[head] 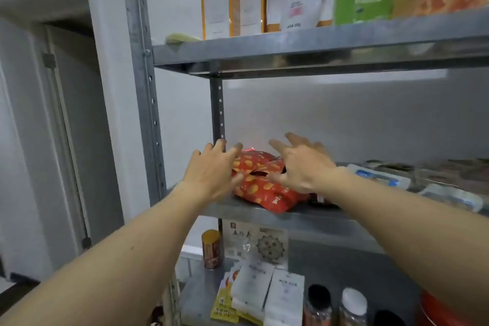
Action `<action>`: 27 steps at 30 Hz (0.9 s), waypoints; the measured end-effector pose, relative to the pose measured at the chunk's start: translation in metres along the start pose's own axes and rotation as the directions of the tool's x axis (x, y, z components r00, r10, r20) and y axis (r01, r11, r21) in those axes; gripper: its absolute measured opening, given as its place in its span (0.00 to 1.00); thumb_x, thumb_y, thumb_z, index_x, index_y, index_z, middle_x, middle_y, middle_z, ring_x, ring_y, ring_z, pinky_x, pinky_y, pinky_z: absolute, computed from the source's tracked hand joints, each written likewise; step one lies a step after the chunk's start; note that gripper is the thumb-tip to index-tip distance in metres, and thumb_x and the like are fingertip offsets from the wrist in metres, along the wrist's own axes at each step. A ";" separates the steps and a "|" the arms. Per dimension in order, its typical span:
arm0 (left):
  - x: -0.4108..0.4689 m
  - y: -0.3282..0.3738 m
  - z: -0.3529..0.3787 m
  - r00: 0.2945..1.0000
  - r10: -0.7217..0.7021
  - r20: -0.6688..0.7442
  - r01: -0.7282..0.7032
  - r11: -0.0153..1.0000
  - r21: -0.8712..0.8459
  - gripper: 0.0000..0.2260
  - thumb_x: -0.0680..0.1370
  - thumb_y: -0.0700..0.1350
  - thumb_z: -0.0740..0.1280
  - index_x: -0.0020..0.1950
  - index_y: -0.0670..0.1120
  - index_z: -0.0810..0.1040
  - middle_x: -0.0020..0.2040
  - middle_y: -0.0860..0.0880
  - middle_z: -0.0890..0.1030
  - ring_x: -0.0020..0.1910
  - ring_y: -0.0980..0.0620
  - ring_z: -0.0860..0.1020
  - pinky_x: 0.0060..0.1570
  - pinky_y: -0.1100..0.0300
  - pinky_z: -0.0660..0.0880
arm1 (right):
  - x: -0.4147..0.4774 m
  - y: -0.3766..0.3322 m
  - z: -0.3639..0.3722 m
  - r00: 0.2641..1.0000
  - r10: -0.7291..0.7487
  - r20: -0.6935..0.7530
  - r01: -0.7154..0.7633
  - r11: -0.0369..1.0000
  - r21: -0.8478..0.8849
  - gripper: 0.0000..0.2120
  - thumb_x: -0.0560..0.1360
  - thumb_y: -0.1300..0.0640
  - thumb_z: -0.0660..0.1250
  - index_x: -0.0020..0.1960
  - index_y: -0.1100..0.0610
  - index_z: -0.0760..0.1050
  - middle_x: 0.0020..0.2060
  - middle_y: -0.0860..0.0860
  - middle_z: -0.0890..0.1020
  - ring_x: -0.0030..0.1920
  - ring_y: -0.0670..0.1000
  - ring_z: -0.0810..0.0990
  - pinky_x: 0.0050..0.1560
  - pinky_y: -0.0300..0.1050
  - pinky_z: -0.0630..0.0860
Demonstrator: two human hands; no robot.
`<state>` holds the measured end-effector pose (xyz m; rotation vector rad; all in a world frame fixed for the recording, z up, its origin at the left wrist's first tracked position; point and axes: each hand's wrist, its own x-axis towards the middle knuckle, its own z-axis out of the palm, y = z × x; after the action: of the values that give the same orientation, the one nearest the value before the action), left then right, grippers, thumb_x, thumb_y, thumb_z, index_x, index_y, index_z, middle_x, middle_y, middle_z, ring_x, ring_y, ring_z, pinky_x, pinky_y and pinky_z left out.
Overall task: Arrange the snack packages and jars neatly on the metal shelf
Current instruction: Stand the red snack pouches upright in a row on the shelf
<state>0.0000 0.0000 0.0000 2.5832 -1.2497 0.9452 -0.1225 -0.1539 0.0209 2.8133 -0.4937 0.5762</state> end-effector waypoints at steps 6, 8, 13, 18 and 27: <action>0.084 -0.027 0.057 0.994 -0.078 0.077 0.073 0.995 0.065 0.27 0.78 0.61 0.58 0.75 0.54 0.59 0.71 0.44 0.66 0.66 0.41 0.69 0.61 0.46 0.67 | 0.091 0.032 0.043 1.000 -0.023 0.003 0.024 0.999 -0.034 0.38 0.75 0.32 0.58 0.78 0.47 0.51 0.76 0.57 0.57 0.74 0.60 0.60 0.69 0.59 0.62; 0.109 -0.034 0.072 0.994 -0.083 0.072 0.078 0.995 0.063 0.27 0.78 0.60 0.59 0.75 0.53 0.59 0.70 0.44 0.67 0.65 0.41 0.69 0.61 0.46 0.67 | 0.121 0.043 0.053 1.000 -0.008 0.018 0.009 1.000 -0.027 0.38 0.75 0.32 0.58 0.78 0.47 0.51 0.76 0.57 0.59 0.73 0.60 0.63 0.68 0.59 0.63; 0.155 -0.050 0.113 0.939 -0.178 0.294 0.225 0.965 -0.135 0.30 0.77 0.63 0.60 0.75 0.53 0.60 0.70 0.44 0.70 0.67 0.42 0.70 0.64 0.45 0.69 | 0.177 0.051 0.084 0.980 0.071 0.188 -0.102 0.982 0.157 0.39 0.73 0.31 0.61 0.77 0.47 0.55 0.72 0.55 0.68 0.68 0.58 0.69 0.63 0.53 0.69; 0.181 -0.054 0.141 0.780 -0.099 0.617 0.425 0.808 -0.407 0.35 0.72 0.62 0.69 0.75 0.54 0.61 0.72 0.47 0.68 0.69 0.42 0.68 0.65 0.51 0.68 | 0.216 0.054 0.112 0.903 0.155 0.400 -0.291 0.906 0.306 0.42 0.72 0.33 0.64 0.76 0.55 0.57 0.72 0.56 0.66 0.69 0.58 0.69 0.65 0.50 0.70; 0.202 -0.075 0.172 0.684 0.018 0.729 0.538 0.662 -0.522 0.41 0.62 0.52 0.81 0.70 0.53 0.65 0.63 0.55 0.73 0.66 0.46 0.71 0.65 0.48 0.71 | 0.245 0.051 0.140 0.849 0.230 0.476 -0.445 0.796 0.410 0.39 0.69 0.39 0.73 0.70 0.61 0.67 0.65 0.57 0.74 0.63 0.58 0.74 0.58 0.48 0.73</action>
<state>0.2322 -0.1477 -0.0077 2.3366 -0.9493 -0.5860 0.1185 -0.3092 0.0046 3.3977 -1.1094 0.1820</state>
